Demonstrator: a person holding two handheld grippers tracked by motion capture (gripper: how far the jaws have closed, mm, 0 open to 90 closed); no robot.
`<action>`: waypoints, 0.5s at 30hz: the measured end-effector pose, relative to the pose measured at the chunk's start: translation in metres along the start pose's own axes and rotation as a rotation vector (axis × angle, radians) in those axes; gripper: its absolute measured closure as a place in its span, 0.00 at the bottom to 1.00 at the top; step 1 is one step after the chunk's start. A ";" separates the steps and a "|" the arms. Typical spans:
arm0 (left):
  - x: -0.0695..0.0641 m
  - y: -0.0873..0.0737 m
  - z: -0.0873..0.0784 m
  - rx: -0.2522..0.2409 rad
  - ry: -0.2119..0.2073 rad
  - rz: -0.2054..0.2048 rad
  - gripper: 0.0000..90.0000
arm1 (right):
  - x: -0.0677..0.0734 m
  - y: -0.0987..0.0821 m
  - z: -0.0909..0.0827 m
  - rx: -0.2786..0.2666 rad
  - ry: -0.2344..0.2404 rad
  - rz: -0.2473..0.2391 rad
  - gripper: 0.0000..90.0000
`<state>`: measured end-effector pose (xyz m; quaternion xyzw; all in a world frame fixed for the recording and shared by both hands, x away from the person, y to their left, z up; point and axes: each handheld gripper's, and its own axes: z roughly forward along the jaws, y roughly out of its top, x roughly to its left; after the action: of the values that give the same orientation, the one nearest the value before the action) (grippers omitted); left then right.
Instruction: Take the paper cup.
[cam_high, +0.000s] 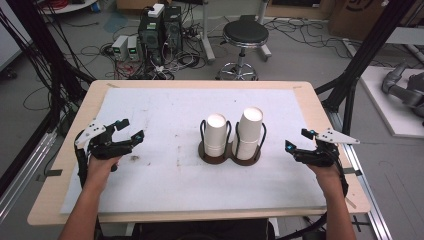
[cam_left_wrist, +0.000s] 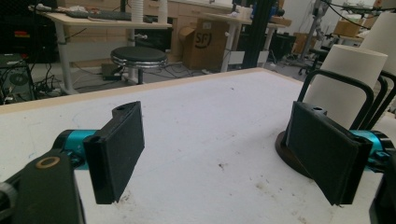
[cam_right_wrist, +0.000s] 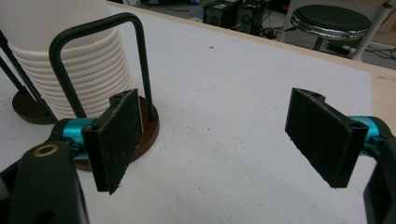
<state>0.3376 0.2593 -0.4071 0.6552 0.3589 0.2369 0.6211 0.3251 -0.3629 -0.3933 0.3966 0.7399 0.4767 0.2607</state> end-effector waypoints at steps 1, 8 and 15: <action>0.000 0.000 0.001 0.003 -0.002 0.000 0.21 | 0.000 0.000 0.000 -0.002 0.000 0.002 0.21; -0.001 0.000 0.002 0.004 0.007 -0.002 0.21 | -0.002 0.000 -0.003 -0.021 0.008 0.011 0.22; -0.002 -0.001 0.002 0.012 0.013 -0.003 0.21 | -0.003 0.001 -0.008 -0.051 0.010 0.026 0.22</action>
<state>0.3377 0.2569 -0.4079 0.6569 0.3652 0.2379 0.6153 0.3205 -0.3691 -0.3894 0.3972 0.7236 0.5005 0.2609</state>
